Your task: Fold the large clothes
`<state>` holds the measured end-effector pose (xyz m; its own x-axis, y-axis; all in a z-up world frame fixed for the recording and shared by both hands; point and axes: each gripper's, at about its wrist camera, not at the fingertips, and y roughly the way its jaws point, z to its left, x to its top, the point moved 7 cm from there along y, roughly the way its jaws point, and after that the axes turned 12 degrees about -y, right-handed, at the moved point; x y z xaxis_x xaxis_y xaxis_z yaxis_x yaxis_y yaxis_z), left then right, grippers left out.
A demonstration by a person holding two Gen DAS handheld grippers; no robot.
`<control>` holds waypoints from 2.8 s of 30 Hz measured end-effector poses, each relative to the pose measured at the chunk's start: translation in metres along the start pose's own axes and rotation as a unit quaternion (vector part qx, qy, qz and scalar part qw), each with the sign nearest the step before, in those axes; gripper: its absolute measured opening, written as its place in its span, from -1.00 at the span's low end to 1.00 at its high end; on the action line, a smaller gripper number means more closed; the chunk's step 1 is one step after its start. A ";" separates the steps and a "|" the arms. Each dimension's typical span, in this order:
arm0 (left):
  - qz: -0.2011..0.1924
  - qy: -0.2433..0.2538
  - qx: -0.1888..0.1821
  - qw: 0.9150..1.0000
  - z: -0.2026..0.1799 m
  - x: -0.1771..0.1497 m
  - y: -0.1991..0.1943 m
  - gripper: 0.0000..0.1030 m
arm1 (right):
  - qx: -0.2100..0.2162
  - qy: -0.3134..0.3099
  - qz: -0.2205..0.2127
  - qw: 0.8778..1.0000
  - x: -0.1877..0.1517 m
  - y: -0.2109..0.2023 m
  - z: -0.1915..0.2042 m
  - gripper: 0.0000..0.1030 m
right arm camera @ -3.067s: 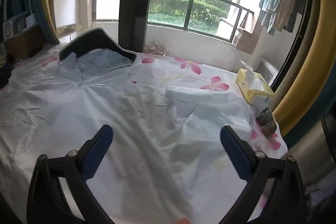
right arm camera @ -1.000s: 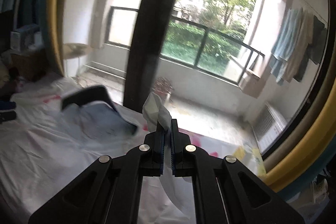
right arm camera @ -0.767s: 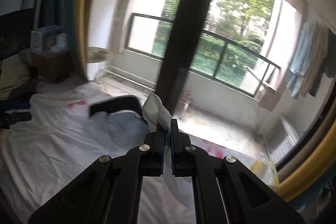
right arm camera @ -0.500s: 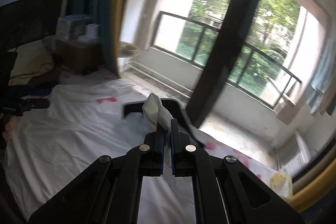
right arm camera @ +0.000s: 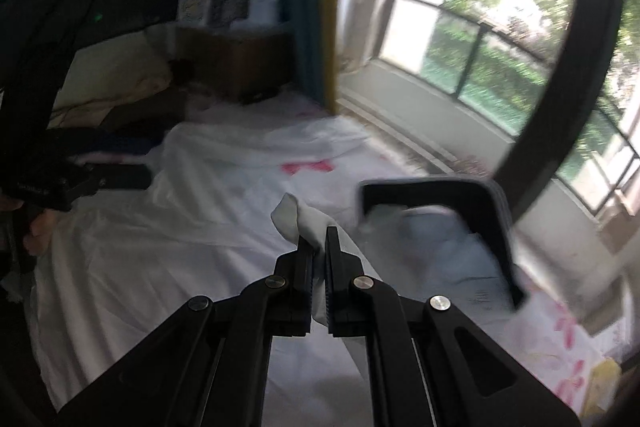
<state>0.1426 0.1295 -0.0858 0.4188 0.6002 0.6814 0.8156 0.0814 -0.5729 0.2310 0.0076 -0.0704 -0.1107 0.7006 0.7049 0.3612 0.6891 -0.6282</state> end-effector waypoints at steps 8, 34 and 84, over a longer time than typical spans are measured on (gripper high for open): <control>0.023 0.013 0.035 0.999 0.004 -0.003 0.021 0.56 | 0.025 -0.009 -0.003 1.000 0.003 0.044 0.021 -0.58; 0.147 0.269 0.010 0.952 -0.115 -0.053 0.124 0.56 | -0.200 0.245 0.119 0.941 -0.209 -0.077 -0.142 0.13; 0.157 0.117 0.039 0.980 -0.039 -0.023 0.118 -0.04 | -0.220 0.309 0.185 0.907 -0.297 -0.117 -0.103 -0.48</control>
<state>0.2452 0.0945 -0.1513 0.7320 0.4072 0.5463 0.6024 -0.0122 -0.7981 0.3176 -0.3001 -0.1727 0.5836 0.5382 0.6081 0.6176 0.1920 -0.7627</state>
